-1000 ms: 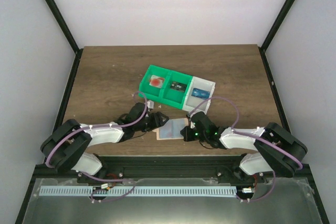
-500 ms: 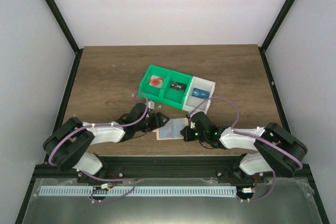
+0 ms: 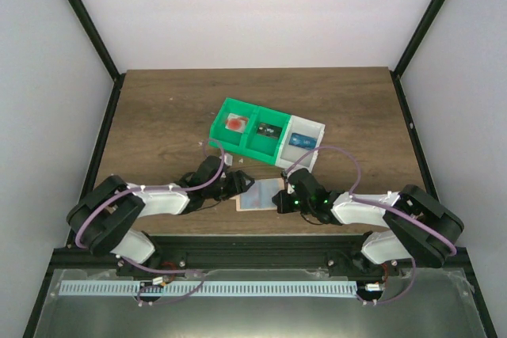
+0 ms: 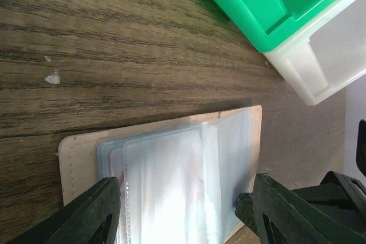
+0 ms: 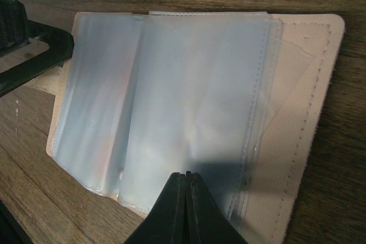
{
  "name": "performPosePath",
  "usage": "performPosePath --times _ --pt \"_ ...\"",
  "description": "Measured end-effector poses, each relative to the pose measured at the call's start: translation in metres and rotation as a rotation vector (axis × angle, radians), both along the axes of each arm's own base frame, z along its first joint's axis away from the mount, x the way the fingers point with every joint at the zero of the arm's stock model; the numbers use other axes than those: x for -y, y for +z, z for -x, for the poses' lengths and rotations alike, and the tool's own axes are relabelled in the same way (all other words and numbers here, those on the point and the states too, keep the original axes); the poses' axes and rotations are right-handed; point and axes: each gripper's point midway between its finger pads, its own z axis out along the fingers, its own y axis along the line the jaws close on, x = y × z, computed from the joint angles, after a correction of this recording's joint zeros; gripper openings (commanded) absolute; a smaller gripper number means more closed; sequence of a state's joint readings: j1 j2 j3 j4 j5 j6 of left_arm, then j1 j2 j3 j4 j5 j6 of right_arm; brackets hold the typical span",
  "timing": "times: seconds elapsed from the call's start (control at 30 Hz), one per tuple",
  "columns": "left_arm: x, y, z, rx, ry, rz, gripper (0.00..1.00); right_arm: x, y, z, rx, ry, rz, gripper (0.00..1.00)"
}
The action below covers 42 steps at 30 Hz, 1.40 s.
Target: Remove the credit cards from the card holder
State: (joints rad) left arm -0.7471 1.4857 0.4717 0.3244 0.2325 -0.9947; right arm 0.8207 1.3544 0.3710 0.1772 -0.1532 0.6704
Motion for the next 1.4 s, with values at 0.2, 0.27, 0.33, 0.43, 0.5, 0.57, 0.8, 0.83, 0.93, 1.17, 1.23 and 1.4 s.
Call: performPosePath --times 0.2,0.27,0.33,0.43,0.5,0.57,0.8,0.83,0.93,1.17,1.23,1.4 --pt "0.002 -0.003 0.0 -0.004 -0.007 0.005 0.66 0.0 0.0 0.0 0.0 0.0 0.0 0.01" --pt "0.003 -0.002 0.0 -0.002 -0.009 0.011 0.66 0.0 0.0 0.0 0.0 0.0 0.0 0.0" --pt "0.004 -0.002 -0.001 -0.002 -0.011 0.015 0.66 0.0 0.0 0.0 0.0 0.0 0.0 0.0" --pt "0.005 -0.002 0.0 -0.004 -0.012 0.02 0.66 0.0 0.0 0.0 0.0 0.0 0.0 0.01" --pt "0.005 -0.002 0.0 -0.008 -0.013 0.024 0.66 0.0 0.0 0.0 0.0 0.0 0.0 0.0" --pt "0.006 -0.001 0.001 -0.013 -0.014 0.03 0.66 0.0 0.0 0.0 0.0 0.0 0.0 0.0" --pt "0.01 0.002 0.004 -0.017 -0.027 0.045 0.66 0.0 0.0 0.0 0.0 0.0 0.0 0.01" --pt "0.01 0.003 0.004 -0.016 -0.029 0.048 0.66 0.0 0.0 0.0 0.0 0.0 0.0 0.0" --pt "0.011 0.004 0.005 -0.018 -0.032 0.055 0.66 0.0 0.0 0.0 0.001 0.001 -0.001 0.0" --pt "0.016 0.01 0.006 -0.012 -0.041 0.091 0.66 0.0 0.0 0.0 0.002 0.0 -0.002 0.0" --pt "0.018 0.011 0.006 -0.011 -0.043 0.101 0.66 0.0 0.0 0.0 0.002 0.0 -0.002 0.01" --pt "0.024 0.015 0.006 -0.013 -0.054 0.136 0.66 0.001 0.001 0.001 0.008 0.0 -0.008 0.02"
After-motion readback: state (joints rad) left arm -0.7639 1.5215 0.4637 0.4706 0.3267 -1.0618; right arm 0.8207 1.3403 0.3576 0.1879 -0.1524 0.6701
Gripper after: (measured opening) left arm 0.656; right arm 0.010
